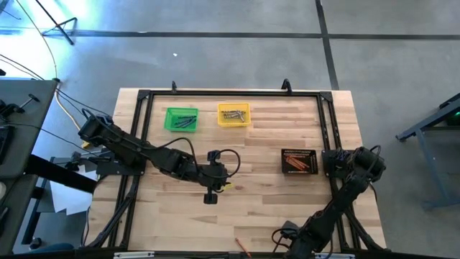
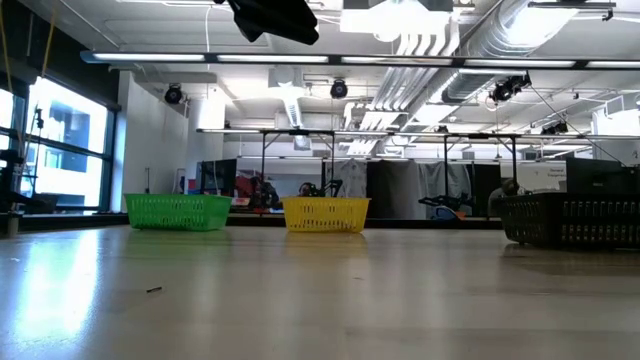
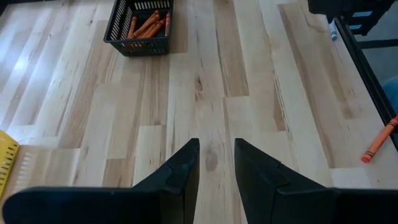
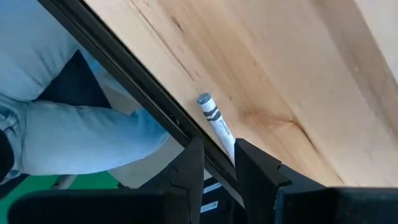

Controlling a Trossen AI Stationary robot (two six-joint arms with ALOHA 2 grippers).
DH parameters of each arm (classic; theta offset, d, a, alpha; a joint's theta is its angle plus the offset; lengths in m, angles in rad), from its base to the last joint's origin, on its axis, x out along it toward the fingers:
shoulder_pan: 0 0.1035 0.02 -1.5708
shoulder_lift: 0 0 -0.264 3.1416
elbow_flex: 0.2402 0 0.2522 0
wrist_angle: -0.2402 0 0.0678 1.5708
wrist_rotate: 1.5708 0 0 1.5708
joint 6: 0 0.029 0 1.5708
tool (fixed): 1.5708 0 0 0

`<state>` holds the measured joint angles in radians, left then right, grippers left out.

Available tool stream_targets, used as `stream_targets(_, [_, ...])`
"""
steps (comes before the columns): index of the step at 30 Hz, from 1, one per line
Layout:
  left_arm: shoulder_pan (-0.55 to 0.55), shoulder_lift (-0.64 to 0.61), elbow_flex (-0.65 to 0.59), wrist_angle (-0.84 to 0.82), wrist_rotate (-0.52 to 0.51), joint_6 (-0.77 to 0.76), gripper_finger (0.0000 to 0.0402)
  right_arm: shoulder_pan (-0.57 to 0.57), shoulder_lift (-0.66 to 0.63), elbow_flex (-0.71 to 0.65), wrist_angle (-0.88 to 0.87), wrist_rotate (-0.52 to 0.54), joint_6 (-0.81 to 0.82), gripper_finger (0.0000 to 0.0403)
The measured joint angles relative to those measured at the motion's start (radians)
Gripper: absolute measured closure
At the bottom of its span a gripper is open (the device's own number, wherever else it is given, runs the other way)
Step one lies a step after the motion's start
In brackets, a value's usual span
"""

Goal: Sort crayons
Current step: Put the gray crayon into the yellow bin

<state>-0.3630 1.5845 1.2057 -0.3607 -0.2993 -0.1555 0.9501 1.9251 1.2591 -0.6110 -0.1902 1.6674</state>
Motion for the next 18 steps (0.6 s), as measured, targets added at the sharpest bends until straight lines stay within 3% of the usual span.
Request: stream_targets(18, [0.000, 0.000, 0.000, -0.001, 0.000, -0.009, 0.0316, -0.001, 0.059, 0.004, 0.001, -0.033, -0.034, 0.0320])
